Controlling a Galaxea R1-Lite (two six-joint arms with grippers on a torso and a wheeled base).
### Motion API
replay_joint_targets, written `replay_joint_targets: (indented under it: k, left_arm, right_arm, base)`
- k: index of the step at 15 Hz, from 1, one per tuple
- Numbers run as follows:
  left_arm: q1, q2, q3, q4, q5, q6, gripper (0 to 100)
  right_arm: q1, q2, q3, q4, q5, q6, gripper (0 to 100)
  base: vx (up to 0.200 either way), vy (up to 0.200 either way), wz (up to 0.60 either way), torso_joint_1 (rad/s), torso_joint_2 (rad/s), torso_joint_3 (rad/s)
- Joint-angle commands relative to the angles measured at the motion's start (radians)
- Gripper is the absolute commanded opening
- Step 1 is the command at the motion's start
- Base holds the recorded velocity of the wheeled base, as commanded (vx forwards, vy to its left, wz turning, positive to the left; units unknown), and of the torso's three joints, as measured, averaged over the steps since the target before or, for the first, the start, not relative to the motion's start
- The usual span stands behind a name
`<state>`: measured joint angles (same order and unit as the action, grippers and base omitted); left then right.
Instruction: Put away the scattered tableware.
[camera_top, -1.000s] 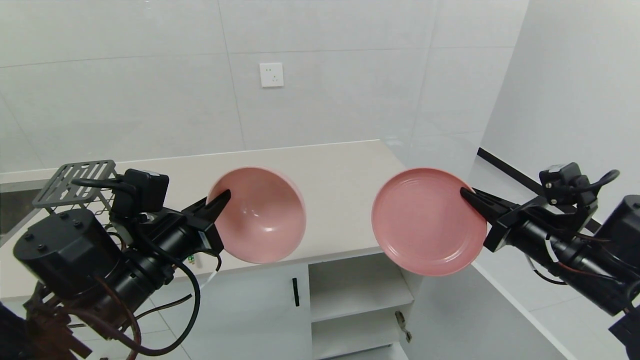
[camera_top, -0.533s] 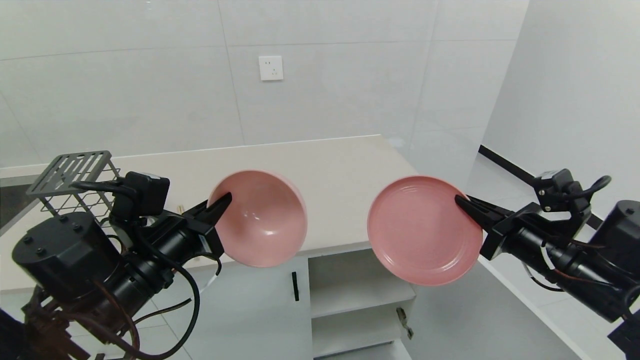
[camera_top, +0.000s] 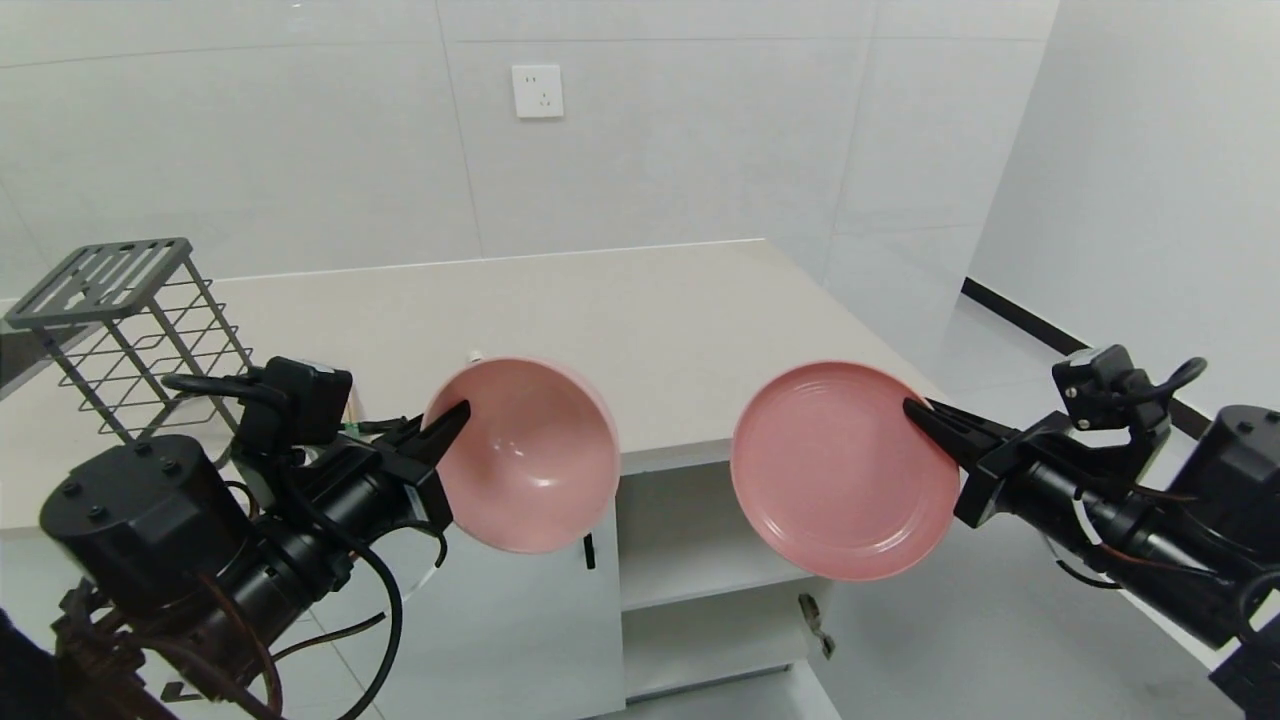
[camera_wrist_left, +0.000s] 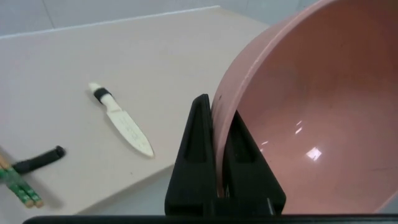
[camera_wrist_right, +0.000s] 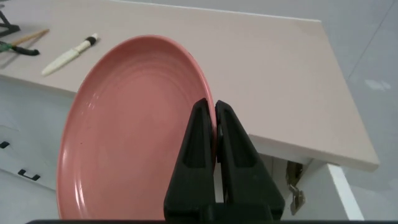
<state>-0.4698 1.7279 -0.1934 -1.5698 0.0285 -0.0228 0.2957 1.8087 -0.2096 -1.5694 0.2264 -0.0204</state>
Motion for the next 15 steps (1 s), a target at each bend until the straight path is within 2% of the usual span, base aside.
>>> replay_joint_targets:
  k: [1,2,4,8,10,15]
  left_arm:
    - [-0.015,0.006,0.014,-0.001,-0.001,0.001,0]
    - [-0.016,0.006,0.019,-0.001,-0.001,0.012,0]
    - [-0.016,0.012,0.042,-0.001,0.001,0.064,0]
    - [-0.018,0.016,0.055,-0.001,-0.001,0.072,0]
    - [-0.020,0.032,0.061,-0.001,-0.001,0.096,0]
    - [-0.021,0.039,0.071,-0.001,-0.001,0.099,0]
  right_arm:
    - [0.000,0.006,0.004,-0.001,0.002,-0.001,0]
    - [0.002,0.006,0.009,-0.001,0.002,0.000,0]
    - [0.008,0.006,0.013,-0.001,0.001,-0.001,0]
    - [0.008,0.008,0.013,-0.001,0.002,-0.001,0]
    - [0.006,0.021,0.018,-0.001,0.001,-0.027,0]
    - [0.010,0.055,0.035,-0.001,0.001,-0.039,0]
  base:
    - [0.000,0.000,0.00,-0.276,0.54,0.261]
    - [0.000,0.000,0.00,-0.266,0.52,0.256]
    - [0.000,0.000,0.00,-0.259,0.51,0.232]
    - [0.000,0.000,0.00,-0.257,0.49,0.243]
    - [0.000,0.000,0.00,-0.254,0.49,0.244]
    - [0.000,0.000,0.00,-0.248,0.47,0.224]
